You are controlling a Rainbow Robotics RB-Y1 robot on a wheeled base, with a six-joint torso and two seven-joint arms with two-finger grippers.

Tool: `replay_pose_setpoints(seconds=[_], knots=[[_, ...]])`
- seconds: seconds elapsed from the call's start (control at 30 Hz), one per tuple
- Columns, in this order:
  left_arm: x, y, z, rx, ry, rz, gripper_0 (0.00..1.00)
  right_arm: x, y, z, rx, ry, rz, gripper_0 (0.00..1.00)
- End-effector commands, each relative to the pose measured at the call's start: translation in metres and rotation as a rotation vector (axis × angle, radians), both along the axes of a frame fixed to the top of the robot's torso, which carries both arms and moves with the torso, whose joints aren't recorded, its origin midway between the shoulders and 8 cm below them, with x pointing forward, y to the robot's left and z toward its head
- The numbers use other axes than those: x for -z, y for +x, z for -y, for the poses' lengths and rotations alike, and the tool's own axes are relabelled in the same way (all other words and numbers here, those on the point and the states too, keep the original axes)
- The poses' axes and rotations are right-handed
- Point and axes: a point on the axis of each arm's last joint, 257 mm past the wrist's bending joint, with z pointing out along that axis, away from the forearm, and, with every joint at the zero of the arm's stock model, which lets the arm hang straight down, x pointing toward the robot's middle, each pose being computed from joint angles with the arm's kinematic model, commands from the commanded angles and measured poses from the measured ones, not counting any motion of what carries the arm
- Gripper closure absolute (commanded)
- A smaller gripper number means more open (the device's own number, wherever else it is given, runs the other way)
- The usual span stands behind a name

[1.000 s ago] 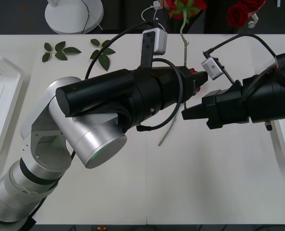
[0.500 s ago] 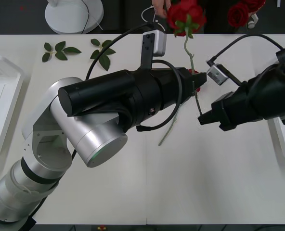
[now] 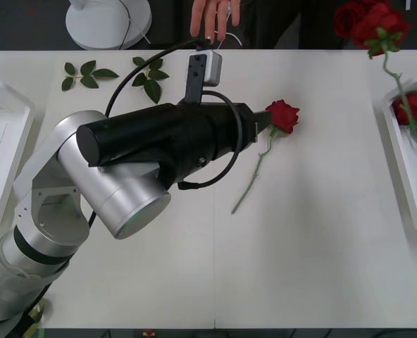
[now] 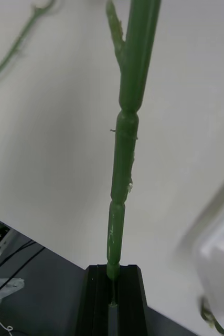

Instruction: Place the red flowers into the right box and the blue flowers into the left box. If a person shows an open palm, hand one flower to the person first, then continue sorting.

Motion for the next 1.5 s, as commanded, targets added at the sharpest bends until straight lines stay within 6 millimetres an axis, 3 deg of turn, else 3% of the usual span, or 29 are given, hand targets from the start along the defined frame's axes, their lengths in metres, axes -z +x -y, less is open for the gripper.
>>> replay_pose_setpoints(seconds=[0.03, 0.27, 0.37, 0.5, 0.73, 0.93, 1.17, 1.5], knots=[[0.015, -0.001, -0.033, 0.016, 0.186, 0.007, 0.0, -0.051, 0.001, 0.071, 0.091, -0.133, 0.047, 1.0], [0.063, -0.004, -0.052, 0.079, 0.384, -0.056, 0.0, -0.055, 0.0, 0.109, 0.173, -0.141, 0.039, 1.0], [0.077, -0.002, -0.051, 0.103, 0.419, -0.086, 0.0, -0.054, 0.004, 0.11, 0.186, -0.116, 0.047, 1.0], [0.09, 0.0, -0.049, 0.108, 0.45, -0.085, 0.0, -0.056, 0.03, 0.095, 0.187, -0.044, 0.13, 1.0], [0.093, -0.002, -0.046, 0.114, 0.447, -0.093, 0.0, -0.085, 0.138, 0.043, 0.197, 0.202, 0.536, 1.0], [0.093, -0.002, -0.046, 0.114, 0.447, -0.093, 0.0, -0.119, 0.195, -0.013, 0.123, 0.319, 0.789, 1.0], [0.093, -0.002, -0.046, 0.114, 0.447, -0.093, 0.0, -0.169, 0.234, -0.072, 0.006, 0.356, 0.985, 1.0], [0.093, -0.002, -0.046, 0.114, 0.447, -0.093, 0.0, -0.23, 0.266, -0.144, -0.133, 0.364, 1.196, 1.0]])
